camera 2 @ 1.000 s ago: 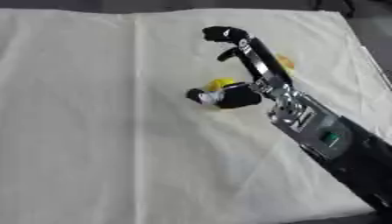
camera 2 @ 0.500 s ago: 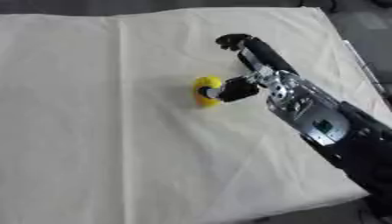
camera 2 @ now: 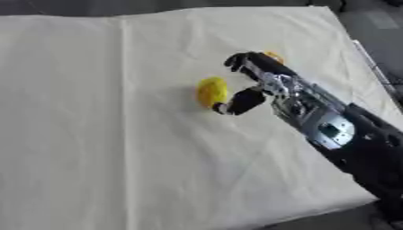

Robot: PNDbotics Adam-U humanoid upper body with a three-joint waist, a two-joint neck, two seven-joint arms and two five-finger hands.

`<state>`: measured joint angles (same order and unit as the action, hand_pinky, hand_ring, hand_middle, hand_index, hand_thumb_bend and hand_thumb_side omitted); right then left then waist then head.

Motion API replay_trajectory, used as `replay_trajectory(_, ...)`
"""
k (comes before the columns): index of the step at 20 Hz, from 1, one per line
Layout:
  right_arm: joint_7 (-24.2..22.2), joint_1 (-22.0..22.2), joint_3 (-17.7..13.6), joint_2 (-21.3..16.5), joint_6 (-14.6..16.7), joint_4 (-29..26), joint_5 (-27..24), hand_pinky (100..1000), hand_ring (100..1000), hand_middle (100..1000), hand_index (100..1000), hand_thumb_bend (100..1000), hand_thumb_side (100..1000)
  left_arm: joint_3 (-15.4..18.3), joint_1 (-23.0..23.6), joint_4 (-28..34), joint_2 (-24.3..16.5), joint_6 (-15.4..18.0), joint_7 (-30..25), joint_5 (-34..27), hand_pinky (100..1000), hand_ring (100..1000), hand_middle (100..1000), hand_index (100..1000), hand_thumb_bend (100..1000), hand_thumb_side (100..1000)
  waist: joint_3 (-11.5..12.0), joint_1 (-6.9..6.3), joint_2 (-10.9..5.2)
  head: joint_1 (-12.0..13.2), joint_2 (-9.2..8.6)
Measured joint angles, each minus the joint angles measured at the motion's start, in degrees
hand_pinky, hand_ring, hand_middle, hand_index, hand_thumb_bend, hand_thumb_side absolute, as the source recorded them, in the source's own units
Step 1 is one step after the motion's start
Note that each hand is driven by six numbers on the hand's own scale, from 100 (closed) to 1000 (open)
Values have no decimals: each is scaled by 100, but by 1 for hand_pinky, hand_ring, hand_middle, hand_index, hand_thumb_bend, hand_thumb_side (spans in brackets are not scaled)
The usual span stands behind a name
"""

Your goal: Pick up the objects with one hand, pass them to the other hand, and then place them into the box on the other side of the table.

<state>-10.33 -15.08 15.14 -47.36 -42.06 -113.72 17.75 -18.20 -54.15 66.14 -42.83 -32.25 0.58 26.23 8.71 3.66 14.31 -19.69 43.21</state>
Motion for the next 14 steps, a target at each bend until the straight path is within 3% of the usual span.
replay_trajectory(5, 226, -38, 12, 18, -286, 0, -352, 784, 860, 761, 846, 566, 197, -2, 0, -1, 1, -2, 3, -52, 836, 854, 760, 805, 491, 499, 56, 0, 5, -33, -7)
replay_trajectory(14, 1157, -63, 16, 40, -744, 0, -1046, 767, 852, 746, 831, 534, 152, -31, -5, -2, 6, 1, 6, -127, 837, 853, 757, 801, 499, 514, 155, -13, 85, -94, -104)
